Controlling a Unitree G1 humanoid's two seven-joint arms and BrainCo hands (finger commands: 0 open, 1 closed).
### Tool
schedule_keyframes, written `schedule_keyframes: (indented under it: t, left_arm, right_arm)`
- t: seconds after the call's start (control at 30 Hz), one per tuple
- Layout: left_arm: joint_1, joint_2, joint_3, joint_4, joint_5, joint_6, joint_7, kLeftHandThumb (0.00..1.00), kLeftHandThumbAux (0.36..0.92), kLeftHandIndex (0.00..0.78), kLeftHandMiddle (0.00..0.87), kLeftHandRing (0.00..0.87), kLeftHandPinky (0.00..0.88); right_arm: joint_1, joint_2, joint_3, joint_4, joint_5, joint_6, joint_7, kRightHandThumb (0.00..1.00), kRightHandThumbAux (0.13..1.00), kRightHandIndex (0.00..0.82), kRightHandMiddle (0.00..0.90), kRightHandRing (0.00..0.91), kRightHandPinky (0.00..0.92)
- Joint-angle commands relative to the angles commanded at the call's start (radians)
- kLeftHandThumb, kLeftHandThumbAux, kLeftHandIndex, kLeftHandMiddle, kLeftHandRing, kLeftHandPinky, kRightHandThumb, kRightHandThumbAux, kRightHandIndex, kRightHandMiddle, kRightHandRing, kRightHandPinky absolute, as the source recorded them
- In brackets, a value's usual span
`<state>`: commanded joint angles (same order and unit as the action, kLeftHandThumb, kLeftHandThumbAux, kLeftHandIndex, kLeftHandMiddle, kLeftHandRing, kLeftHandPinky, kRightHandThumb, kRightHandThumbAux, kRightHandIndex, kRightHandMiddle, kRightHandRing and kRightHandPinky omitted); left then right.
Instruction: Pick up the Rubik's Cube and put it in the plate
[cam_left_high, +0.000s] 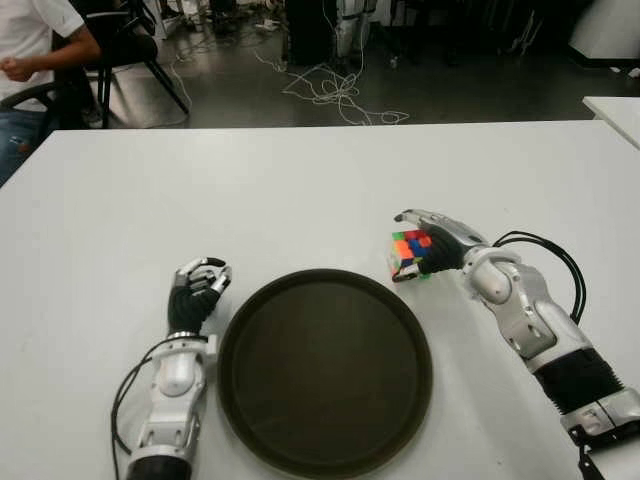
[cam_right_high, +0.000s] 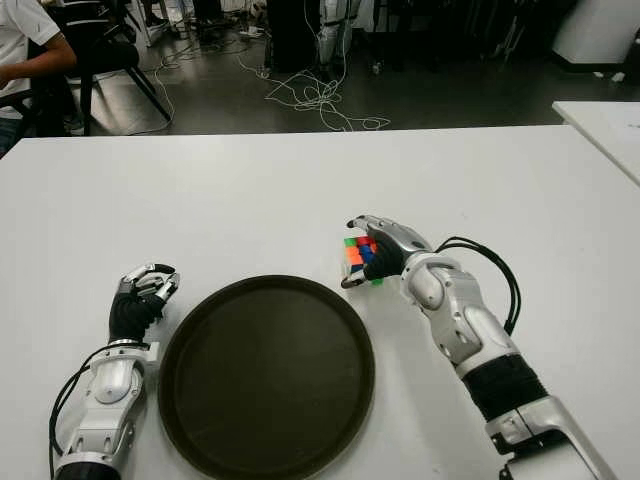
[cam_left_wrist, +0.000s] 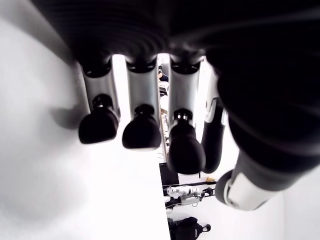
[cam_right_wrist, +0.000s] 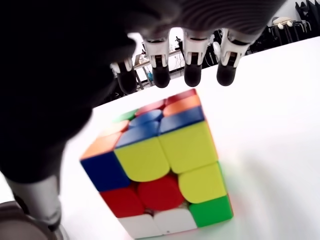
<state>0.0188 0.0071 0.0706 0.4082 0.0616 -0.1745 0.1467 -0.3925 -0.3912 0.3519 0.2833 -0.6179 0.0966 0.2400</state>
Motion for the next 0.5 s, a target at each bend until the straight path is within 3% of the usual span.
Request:
schedule_keyframes:
  t: [0.27,0.5]
  left_arm:
    - [-0.001,-0.001,0.001,0.010,0.008,-0.014,0.006,0.706,0.707,0.444,0.807,0.821,0.795]
    - [-0.002,-0.007,0.006,0.012,-0.004,-0.016,0.004,0.707,0.707,0.444,0.805,0.819,0.794]
  right_arm:
    - [0.002,-0.006,-0.006,0.034,0.017,-0.053,-0.020,0.000,0.662,0.000,0.000,0.000,0.000]
    - [-0.009,-0.009,0.003,0.048,0.007,-0.054,-0.003,0.000,0.670,0.000,0.000,0.000,0.000]
